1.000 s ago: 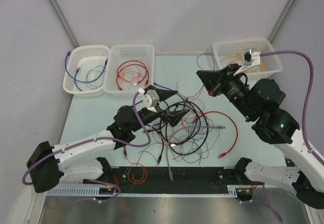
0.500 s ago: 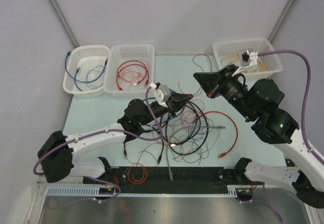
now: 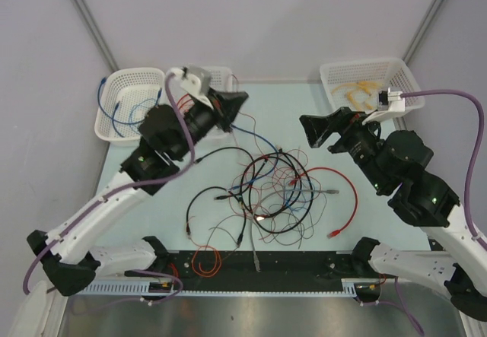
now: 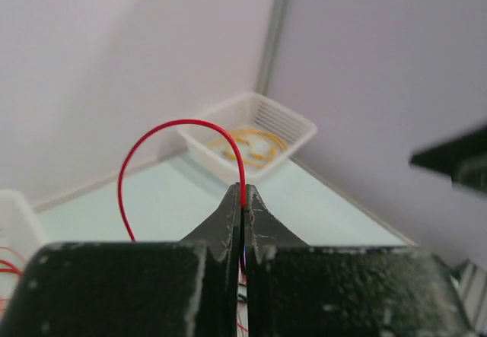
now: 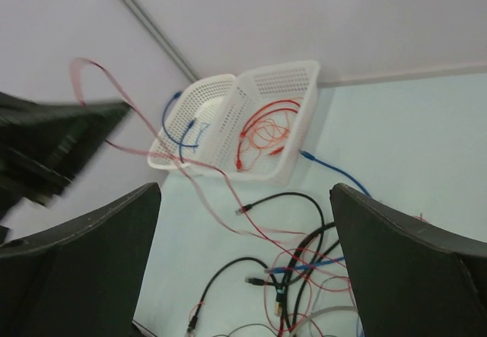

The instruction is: Untangle the cables

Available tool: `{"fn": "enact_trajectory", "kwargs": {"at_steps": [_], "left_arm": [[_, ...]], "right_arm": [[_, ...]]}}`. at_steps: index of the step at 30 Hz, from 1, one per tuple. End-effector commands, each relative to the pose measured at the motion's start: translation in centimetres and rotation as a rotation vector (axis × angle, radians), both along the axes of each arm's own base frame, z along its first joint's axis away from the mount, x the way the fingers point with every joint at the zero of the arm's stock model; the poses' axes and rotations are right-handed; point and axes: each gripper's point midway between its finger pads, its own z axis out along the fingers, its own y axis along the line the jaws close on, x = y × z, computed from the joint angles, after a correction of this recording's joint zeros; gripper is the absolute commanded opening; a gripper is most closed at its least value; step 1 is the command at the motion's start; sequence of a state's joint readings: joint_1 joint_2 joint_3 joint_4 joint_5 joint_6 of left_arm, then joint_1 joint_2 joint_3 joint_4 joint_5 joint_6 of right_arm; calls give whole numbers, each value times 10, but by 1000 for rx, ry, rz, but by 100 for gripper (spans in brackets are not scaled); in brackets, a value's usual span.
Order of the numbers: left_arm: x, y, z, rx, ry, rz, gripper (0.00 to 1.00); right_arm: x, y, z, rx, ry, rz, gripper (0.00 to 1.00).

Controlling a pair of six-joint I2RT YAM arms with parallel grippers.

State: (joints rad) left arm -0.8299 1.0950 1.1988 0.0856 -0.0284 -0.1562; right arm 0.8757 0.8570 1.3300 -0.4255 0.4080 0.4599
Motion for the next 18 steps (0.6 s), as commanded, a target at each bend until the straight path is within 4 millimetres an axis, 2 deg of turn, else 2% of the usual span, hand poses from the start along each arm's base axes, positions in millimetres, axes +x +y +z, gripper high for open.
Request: {"fn": "enact_trajectory", "kwargs": {"at_steps": [1, 5, 6, 8, 9, 10, 11, 12, 13, 14, 15, 16, 17, 18], "left_arm": [[24, 39, 22, -5, 163, 115, 0], [40, 56, 66, -65, 108, 181, 0], [43, 66, 92, -100, 72, 204, 0], [59, 65, 99, -93, 79, 226, 0], [59, 77, 129, -133, 34, 247, 0], [73, 73, 128, -127, 45, 259, 0], [80, 79, 135, -134, 35, 278, 0], [77, 86, 160, -170, -11, 283, 0], [95, 82, 156, -158, -1, 298, 0], [104, 89, 162, -163, -14, 325, 0], [106, 98, 181, -191, -49, 343, 0], [111, 101, 185, -213, -40, 351, 0], [133, 108, 178, -215, -17, 380, 0], [133, 112, 186, -239, -27, 369, 0]], "right_arm": [[6, -14, -21, -35, 44, -84, 100], [5, -16, -23, -40, 41, -81, 100], [5, -16, -25, -43, 45, -81, 100], [6, -14, -32, -54, 53, -80, 100], [6, -14, -32, -52, 54, -77, 100], [6, -12, -35, -58, 57, -72, 100], [6, -12, -38, -63, 61, -70, 100], [8, -10, -41, -69, 66, -70, 100], [7, -9, -42, -71, 65, -63, 100], [8, -9, -44, -74, 67, -61, 100], [8, -8, -48, -85, 72, -61, 100], [8, -8, -49, -91, 70, -60, 100], [9, -9, -51, -100, 70, -61, 100], [9, -10, -51, -107, 67, -63, 100]]}}
